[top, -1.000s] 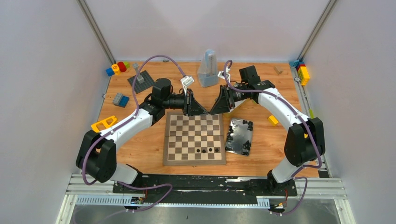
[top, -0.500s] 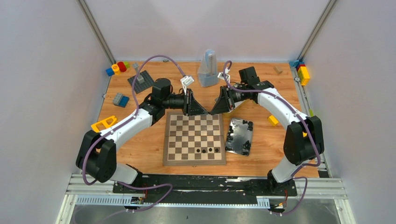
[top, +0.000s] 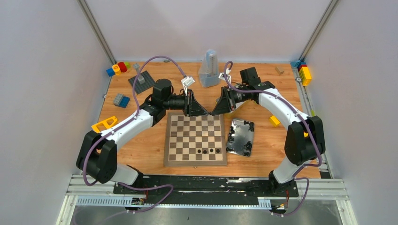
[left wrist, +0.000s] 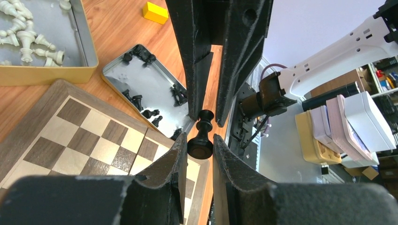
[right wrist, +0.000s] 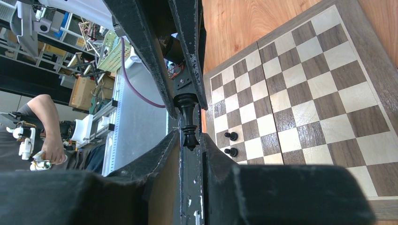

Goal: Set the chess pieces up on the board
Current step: Place the chess piece on the chessboard.

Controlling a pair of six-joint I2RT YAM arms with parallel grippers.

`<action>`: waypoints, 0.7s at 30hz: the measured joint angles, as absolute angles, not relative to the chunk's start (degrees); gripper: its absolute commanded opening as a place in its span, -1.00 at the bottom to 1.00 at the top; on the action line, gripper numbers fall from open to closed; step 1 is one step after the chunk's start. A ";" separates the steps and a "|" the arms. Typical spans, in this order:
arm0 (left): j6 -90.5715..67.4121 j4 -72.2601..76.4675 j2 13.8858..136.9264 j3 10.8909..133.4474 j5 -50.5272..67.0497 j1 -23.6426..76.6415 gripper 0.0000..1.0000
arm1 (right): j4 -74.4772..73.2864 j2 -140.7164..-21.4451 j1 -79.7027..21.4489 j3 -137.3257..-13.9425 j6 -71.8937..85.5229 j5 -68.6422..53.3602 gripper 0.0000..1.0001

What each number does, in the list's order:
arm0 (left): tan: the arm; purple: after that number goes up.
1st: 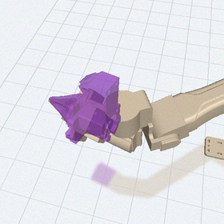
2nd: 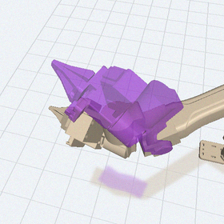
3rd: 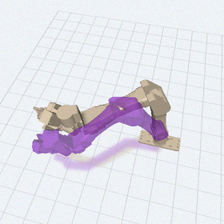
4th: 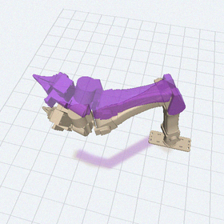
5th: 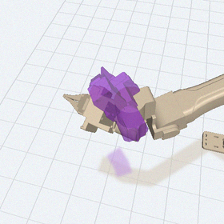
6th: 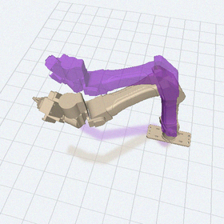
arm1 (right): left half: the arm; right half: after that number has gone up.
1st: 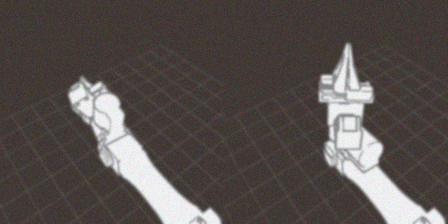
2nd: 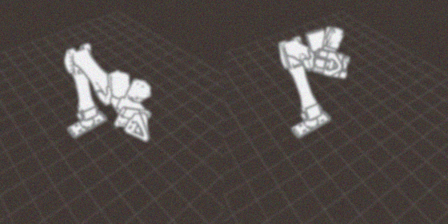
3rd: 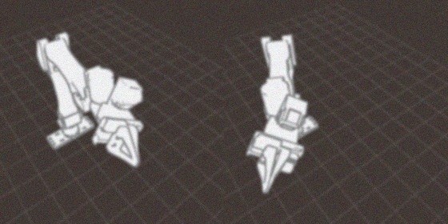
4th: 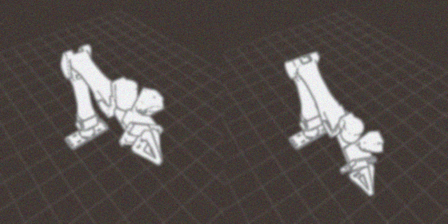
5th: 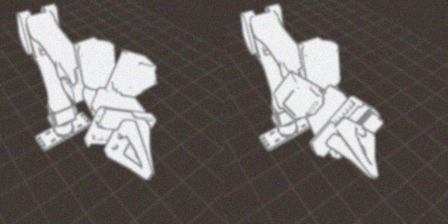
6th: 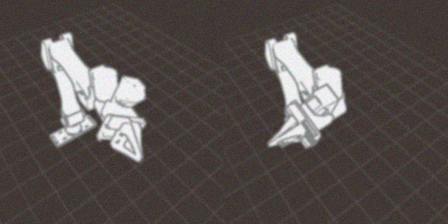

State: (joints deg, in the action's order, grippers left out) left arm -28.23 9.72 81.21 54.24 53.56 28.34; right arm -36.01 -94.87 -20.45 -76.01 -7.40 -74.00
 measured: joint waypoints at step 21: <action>-20.93 4.93 80.97 54.02 53.41 28.29 -0.10 | -39.92 -95.50 -20.10 -78.91 -9.89 -71.72 -0.95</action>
